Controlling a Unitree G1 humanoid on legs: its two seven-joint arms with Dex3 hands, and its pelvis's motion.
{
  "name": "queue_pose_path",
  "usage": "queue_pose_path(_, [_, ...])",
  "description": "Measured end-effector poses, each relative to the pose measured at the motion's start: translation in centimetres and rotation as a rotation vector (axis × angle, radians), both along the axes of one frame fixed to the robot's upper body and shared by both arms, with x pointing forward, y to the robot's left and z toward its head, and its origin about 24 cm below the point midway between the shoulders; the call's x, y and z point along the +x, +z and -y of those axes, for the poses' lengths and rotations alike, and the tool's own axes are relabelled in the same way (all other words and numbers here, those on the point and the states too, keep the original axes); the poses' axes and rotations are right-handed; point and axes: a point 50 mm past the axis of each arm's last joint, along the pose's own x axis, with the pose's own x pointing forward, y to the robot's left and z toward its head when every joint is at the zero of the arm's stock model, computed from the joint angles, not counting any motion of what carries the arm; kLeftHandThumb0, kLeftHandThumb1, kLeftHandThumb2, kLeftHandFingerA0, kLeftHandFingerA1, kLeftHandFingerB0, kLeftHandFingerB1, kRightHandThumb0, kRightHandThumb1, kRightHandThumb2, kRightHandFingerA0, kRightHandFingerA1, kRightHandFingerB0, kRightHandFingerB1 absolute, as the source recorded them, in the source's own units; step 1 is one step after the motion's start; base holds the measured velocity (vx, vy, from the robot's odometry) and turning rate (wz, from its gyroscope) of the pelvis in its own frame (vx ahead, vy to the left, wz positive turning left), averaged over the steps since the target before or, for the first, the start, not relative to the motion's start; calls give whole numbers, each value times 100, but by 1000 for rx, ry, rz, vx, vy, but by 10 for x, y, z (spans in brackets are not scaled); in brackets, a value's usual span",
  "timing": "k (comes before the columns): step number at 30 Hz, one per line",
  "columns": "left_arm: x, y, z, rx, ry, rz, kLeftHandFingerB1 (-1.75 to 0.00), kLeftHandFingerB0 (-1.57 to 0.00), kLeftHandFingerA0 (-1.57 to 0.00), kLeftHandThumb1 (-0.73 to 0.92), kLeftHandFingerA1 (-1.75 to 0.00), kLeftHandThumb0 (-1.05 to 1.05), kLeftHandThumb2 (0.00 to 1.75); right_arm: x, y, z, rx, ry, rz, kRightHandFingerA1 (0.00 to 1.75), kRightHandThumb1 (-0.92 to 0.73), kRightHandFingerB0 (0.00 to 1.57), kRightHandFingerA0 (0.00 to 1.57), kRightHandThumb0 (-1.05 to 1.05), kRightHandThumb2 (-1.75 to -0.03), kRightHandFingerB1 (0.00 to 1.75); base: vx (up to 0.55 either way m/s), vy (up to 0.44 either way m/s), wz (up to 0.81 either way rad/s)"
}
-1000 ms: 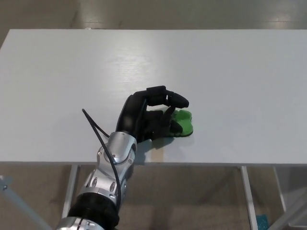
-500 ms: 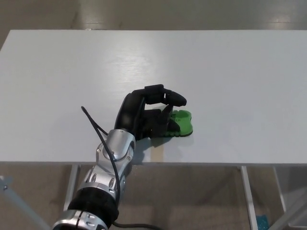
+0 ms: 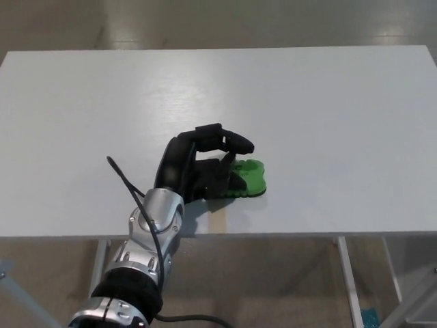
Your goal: Use the left hand to press on the green eraser and wipe the desk from center to the left and then back to center.
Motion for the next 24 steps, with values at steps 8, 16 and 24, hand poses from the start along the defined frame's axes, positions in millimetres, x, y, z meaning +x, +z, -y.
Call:
queue_pose_path(8, [0,-2,-44,6,106,11,-94,-92,-107,82,-96,-12,75,-2,-1,0,1,1,-8,50,-77,61,63,-44,-63,40,0,0,0])
queue_pose_path(16, [-4,-3,-87,46,197,21,-94,-91,-106,84,-93,-11,69,-3,-2,1,3,-5,-14,51,-77,62,63,-44,-63,40,0,0,0])
queue_pose_path(24, [-14,-1,-138,89,288,15,-85,-85,-99,87,-89,-5,66,-5,-2,1,6,-13,-17,51,-77,61,63,-44,-64,40,0,0,0])
